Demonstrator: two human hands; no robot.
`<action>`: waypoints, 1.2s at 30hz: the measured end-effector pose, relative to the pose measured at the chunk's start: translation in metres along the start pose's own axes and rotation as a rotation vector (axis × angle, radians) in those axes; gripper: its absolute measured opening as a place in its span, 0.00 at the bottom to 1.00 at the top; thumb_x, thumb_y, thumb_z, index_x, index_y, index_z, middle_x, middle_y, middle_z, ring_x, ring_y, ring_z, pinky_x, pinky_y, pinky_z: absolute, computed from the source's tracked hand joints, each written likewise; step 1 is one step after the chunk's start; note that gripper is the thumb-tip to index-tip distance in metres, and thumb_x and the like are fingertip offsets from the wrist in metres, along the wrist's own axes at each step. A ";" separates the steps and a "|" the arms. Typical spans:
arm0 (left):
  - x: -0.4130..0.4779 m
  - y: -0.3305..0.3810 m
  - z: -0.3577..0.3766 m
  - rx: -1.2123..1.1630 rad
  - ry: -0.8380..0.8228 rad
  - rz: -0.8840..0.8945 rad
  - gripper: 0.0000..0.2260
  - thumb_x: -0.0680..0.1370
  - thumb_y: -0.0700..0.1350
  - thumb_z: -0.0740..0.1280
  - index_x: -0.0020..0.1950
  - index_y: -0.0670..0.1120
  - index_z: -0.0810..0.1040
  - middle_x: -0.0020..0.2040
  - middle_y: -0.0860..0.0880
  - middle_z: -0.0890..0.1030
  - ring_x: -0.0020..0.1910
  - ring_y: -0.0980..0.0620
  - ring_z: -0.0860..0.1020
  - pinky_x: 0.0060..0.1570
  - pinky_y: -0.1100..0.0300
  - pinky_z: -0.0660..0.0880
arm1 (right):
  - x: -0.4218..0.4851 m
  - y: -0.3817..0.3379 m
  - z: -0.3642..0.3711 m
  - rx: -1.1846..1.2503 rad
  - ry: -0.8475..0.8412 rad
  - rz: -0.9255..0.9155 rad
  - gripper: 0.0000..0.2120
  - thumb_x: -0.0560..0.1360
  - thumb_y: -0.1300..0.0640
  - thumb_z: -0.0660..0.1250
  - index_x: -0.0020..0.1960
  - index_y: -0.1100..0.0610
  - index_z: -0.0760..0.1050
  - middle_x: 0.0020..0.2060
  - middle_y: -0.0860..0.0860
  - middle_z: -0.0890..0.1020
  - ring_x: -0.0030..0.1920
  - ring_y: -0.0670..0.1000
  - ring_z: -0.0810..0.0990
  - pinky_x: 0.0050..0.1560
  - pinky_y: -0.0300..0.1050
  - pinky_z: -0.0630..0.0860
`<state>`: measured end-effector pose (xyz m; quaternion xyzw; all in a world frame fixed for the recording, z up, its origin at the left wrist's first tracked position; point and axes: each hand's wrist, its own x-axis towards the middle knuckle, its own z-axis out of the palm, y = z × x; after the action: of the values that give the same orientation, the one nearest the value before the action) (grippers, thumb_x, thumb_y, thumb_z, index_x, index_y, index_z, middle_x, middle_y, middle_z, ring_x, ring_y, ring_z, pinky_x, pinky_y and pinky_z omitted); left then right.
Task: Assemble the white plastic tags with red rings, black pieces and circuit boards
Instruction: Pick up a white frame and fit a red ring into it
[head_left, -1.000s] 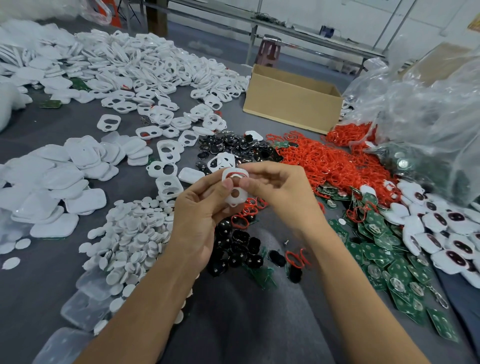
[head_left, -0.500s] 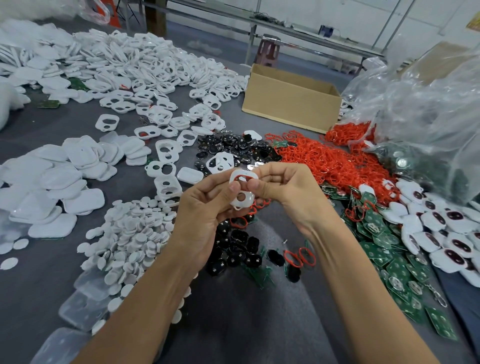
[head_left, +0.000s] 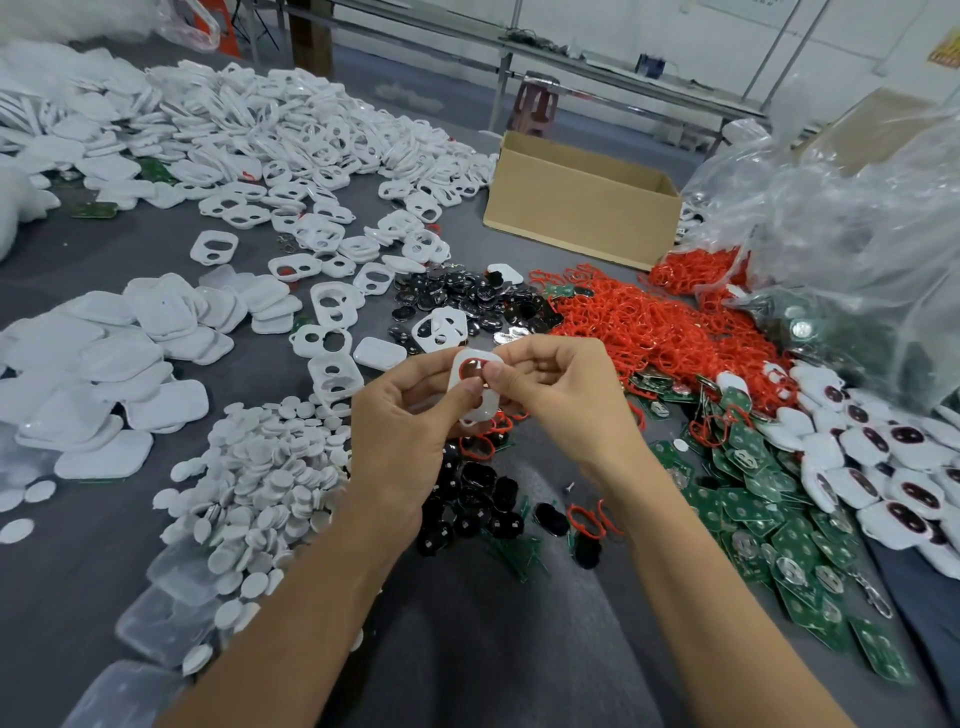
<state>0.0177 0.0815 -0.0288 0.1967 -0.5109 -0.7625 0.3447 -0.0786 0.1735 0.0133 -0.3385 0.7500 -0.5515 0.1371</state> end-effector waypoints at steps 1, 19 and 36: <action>0.000 0.000 0.000 0.004 0.003 0.000 0.10 0.72 0.34 0.72 0.51 0.43 0.83 0.43 0.44 0.86 0.39 0.48 0.84 0.38 0.59 0.81 | 0.000 0.000 0.002 -0.022 0.016 -0.003 0.04 0.73 0.63 0.73 0.45 0.64 0.83 0.32 0.56 0.83 0.31 0.47 0.78 0.35 0.43 0.78; 0.003 -0.003 -0.001 0.010 0.071 0.062 0.02 0.76 0.43 0.70 0.44 0.48 0.83 0.37 0.50 0.85 0.36 0.56 0.82 0.32 0.63 0.79 | -0.005 -0.006 0.006 0.059 -0.052 -0.031 0.04 0.74 0.65 0.71 0.45 0.66 0.80 0.34 0.67 0.79 0.34 0.54 0.75 0.37 0.53 0.76; -0.001 -0.001 0.002 0.036 -0.112 0.089 0.20 0.73 0.39 0.73 0.64 0.49 0.78 0.53 0.58 0.85 0.54 0.60 0.82 0.51 0.68 0.77 | 0.000 -0.001 -0.001 0.326 -0.100 0.052 0.04 0.74 0.61 0.69 0.44 0.61 0.79 0.35 0.54 0.81 0.34 0.48 0.77 0.39 0.37 0.74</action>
<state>0.0166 0.0842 -0.0294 0.1368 -0.5512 -0.7470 0.3456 -0.0790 0.1739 0.0148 -0.3192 0.6512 -0.6447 0.2416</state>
